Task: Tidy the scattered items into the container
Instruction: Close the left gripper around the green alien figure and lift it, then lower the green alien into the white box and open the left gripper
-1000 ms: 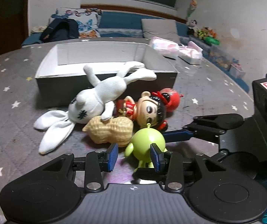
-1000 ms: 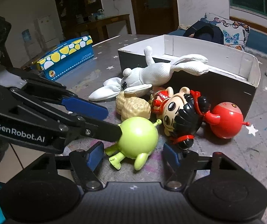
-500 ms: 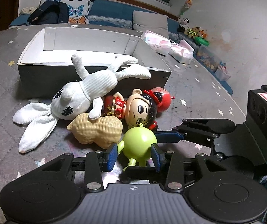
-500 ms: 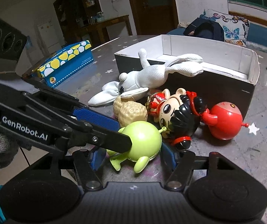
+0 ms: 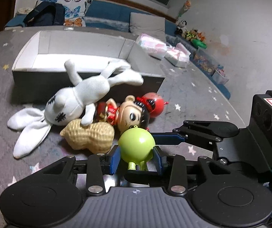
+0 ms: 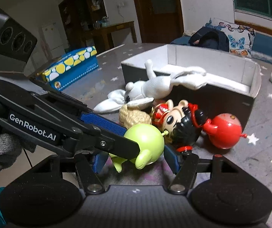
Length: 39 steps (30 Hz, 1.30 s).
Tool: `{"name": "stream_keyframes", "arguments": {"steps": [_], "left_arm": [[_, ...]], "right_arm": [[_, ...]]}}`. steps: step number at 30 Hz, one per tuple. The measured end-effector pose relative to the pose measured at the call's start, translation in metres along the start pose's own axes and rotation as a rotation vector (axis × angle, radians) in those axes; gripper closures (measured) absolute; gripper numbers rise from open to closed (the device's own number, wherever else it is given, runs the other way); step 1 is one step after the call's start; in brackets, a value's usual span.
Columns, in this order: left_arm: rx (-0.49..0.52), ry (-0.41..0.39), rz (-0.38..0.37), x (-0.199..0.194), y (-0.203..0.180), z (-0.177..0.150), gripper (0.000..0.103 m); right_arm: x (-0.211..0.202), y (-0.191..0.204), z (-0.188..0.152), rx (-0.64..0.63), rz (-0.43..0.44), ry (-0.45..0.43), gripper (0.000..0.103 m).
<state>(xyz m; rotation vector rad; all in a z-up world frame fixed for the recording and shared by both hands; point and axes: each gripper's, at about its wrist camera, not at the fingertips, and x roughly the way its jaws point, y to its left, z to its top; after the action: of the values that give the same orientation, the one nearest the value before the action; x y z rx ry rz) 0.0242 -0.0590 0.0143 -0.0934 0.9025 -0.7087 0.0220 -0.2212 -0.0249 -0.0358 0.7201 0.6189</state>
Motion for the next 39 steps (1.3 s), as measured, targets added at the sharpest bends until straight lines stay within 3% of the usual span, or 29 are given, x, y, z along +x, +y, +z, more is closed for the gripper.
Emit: {"name": "stream_keyframes", "arguments": {"steps": [9,16,26,39], "left_arm": [[0.106,-0.136,-0.002,-0.014,-0.021,0.053,0.063],[0.141,-0.188,-0.015,0.016,-0.015,0.119,0.064],[0.033,-0.069,-0.031,0.102,0.033,0.176,0.064],[-0.061,0.066,-0.028,0.157,0.067,0.191,0.064]], "right_arm": [[-0.028,-0.014,0.046,-0.060,-0.075,-0.127,0.038],[-0.017,-0.055,0.100,-0.113,-0.168,-0.165,0.038],[0.059,-0.129,0.143,-0.094,-0.172,0.013,0.038],[0.131,-0.163,0.150,-0.178,-0.165,0.236,0.038]]}}
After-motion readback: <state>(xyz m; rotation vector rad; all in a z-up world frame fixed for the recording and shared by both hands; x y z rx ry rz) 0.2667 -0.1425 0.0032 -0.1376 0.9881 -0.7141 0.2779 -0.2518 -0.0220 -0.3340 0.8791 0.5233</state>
